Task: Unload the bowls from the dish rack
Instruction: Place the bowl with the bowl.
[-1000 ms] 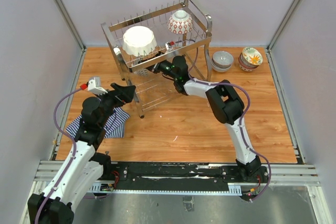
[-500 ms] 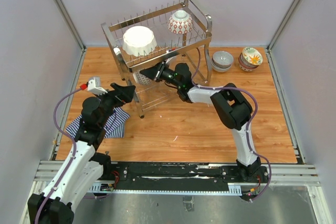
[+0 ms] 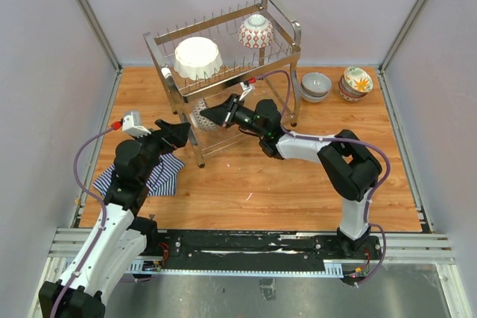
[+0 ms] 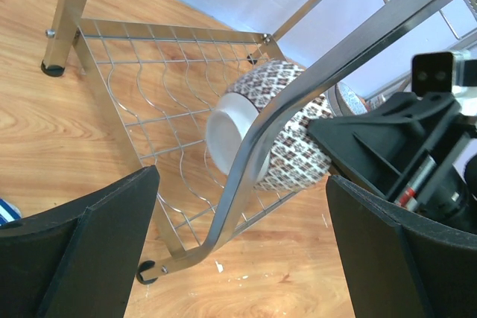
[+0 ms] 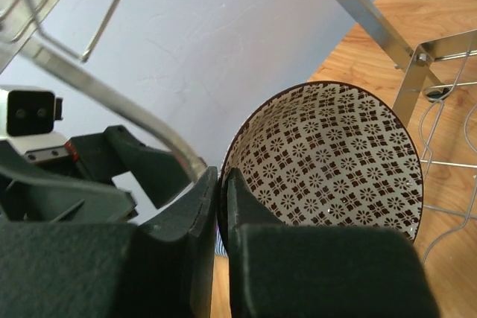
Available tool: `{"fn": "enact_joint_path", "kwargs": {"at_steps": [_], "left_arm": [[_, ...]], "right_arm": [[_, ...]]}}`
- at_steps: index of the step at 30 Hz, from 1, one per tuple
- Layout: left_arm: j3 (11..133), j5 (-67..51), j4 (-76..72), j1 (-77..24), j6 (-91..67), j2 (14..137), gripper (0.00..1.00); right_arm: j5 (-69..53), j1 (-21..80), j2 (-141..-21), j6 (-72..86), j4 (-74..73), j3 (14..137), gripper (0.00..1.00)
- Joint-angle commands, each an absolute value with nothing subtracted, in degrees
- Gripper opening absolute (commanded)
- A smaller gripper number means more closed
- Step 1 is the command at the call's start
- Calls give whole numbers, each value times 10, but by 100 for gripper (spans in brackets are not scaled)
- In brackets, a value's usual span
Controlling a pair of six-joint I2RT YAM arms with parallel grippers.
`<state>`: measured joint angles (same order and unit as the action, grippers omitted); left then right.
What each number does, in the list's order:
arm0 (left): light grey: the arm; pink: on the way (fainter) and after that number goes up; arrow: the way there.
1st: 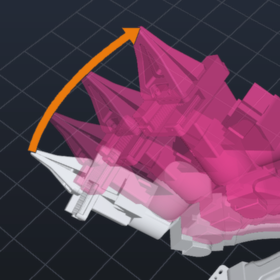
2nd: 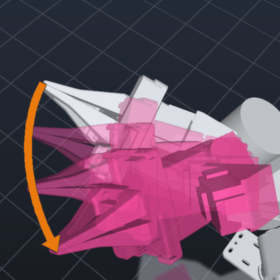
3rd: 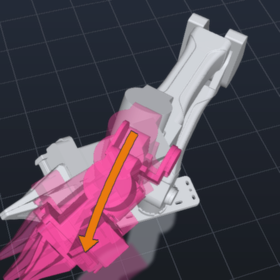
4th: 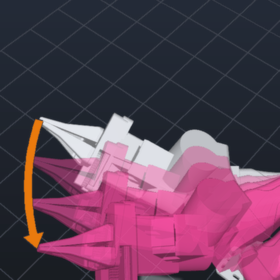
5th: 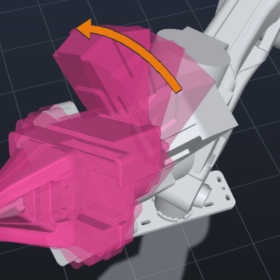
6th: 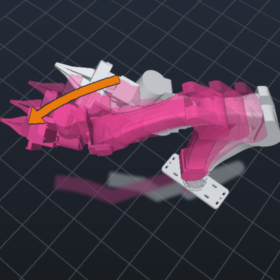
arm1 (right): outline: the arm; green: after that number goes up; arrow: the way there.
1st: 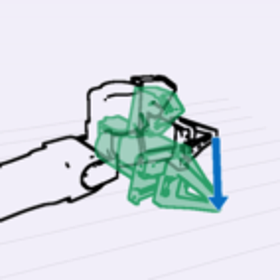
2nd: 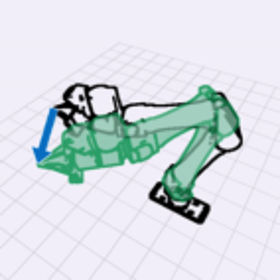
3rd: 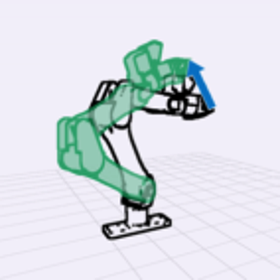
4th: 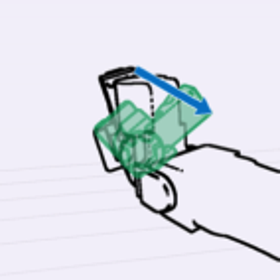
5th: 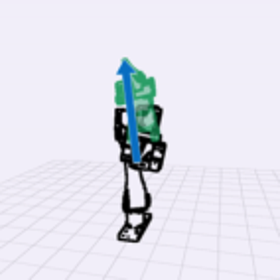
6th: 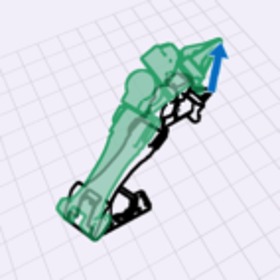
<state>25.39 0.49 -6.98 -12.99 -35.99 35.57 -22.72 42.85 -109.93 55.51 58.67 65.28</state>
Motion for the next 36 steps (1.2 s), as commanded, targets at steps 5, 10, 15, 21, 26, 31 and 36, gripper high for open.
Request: {"fn": "enact_joint_path", "kwargs": {"at_steps": [5,10,15,21,26,31,36], "left_arm": [[280,11,-63,-134,-347,352,100],[281,8,-65,-134,-349,355,100],[281,6,-67,-134,-350,355,100],[281,4,-65,-134,-350,355,100],[280,1,-69,-134,-353,358,100],[281,-5,-74,-134,-353,367,100],[279,-5,-76,-134,-354,368,100]], "right_arm": [[-189,448,-994,501,628,575,1],[-166,452,-931,462,598,518,1],[-141,452,-867,429,569,459,1],[-70,445,-755,364,451,416,1],[17,426,-644,318,342,387,1],[74,380,-554,304,268,363,1],[96,303,-498,293,205,361,1]]}}
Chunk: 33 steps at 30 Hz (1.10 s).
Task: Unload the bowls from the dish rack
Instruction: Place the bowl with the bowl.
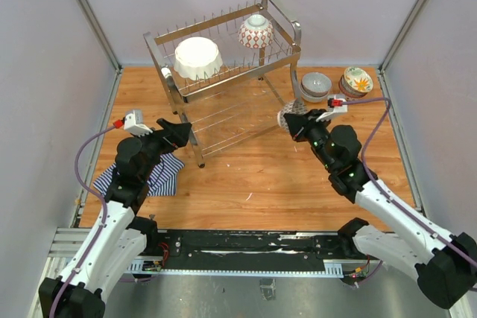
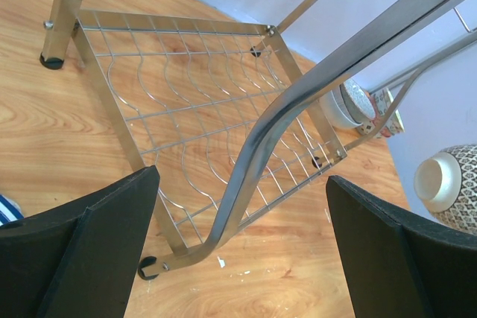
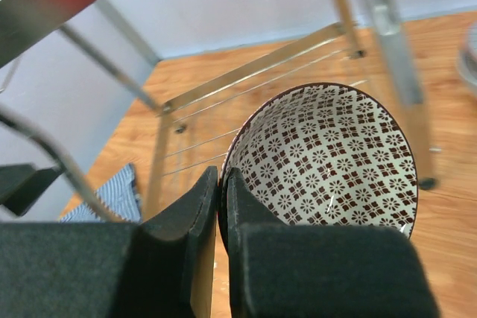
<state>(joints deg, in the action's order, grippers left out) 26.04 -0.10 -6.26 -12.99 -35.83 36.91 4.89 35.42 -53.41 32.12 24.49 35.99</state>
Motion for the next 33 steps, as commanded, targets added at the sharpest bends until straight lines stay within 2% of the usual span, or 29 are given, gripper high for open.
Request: {"fn": "enact_joint_path", "kwargs": {"at_steps": [1,10,19,33], "left_arm": [[278,-6,-76,-134,-354,368,100],[283,-6,-65,-134,-353,359,100],[288,-10,-62,-134,-348,348,100],[290,0,-65,-134,-323,356,100]], "right_arm": [[96,288,-492,291,196,364,1],[63,164,-524,280,173,408,1],[-32,68,-700,257,145,569,1],[-69,49,-980,137,18,875,1]]}}
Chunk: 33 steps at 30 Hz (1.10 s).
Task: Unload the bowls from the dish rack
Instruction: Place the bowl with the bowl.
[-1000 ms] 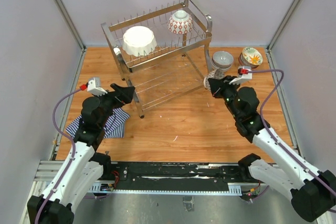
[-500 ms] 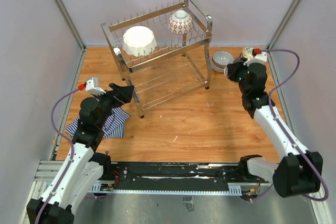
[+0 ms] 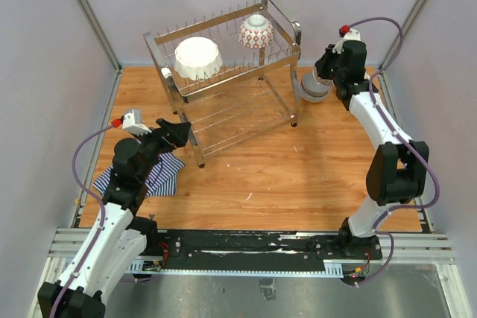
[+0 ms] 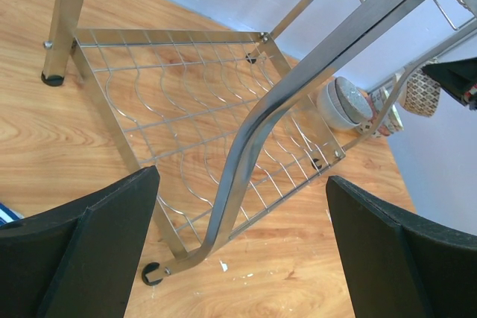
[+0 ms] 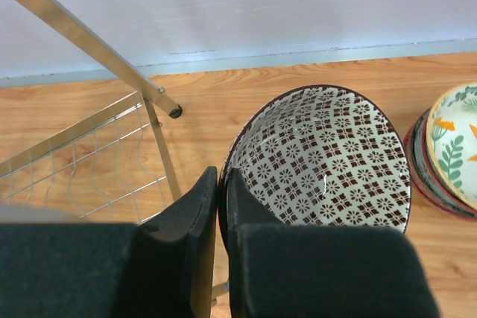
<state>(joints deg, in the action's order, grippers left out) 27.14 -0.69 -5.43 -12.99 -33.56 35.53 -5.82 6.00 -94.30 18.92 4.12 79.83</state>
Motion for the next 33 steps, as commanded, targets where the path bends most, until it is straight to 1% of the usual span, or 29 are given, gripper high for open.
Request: {"fn": "enact_joint_path", "kwargs": {"at_steps": [1,17,33], "left_arm": [[290,2,-64,-134,-323,357,100],[281,15,-78,-134,-326,392,100],[274,8,-100,-134,-332,418,100]], "right_arm": [[-70,49,-1000,132,9,895,1],[-82,51,-1157,98,-42,1033,1],[-50,72,-1205,70,-94,1070,1]]}}
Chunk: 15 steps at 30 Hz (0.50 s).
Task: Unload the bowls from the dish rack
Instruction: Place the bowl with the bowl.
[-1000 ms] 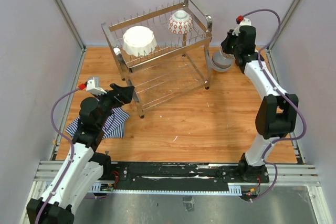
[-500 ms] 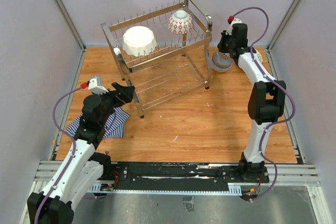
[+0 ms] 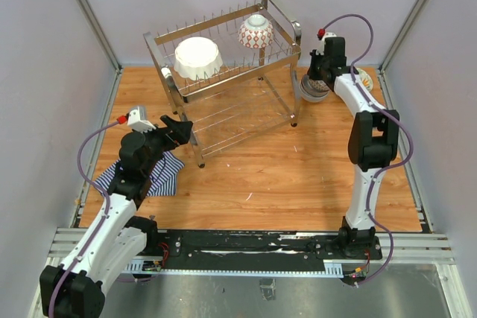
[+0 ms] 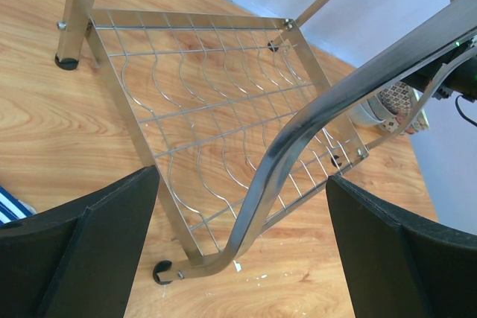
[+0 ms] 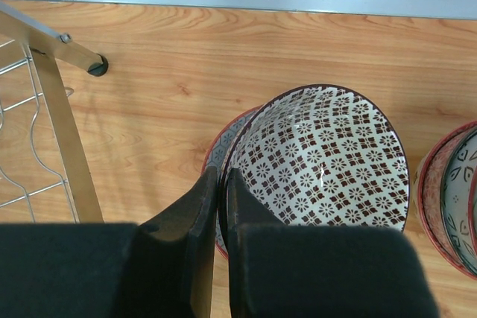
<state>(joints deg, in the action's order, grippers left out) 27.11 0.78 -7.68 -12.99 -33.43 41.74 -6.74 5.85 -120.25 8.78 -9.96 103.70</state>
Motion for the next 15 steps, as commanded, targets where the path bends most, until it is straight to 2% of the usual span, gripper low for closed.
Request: {"fn": "enact_joint_path", "kwargs": {"at_steps": [1,15], "left_arm": [[273,9,-100,-134,-332,418,100],[271,9,-102,-134,-333,417,100]], "right_arm": [[-51,73,-1207,71,-96,1072,1],[-51,88,-1234,76,-109,1083,1]]}}
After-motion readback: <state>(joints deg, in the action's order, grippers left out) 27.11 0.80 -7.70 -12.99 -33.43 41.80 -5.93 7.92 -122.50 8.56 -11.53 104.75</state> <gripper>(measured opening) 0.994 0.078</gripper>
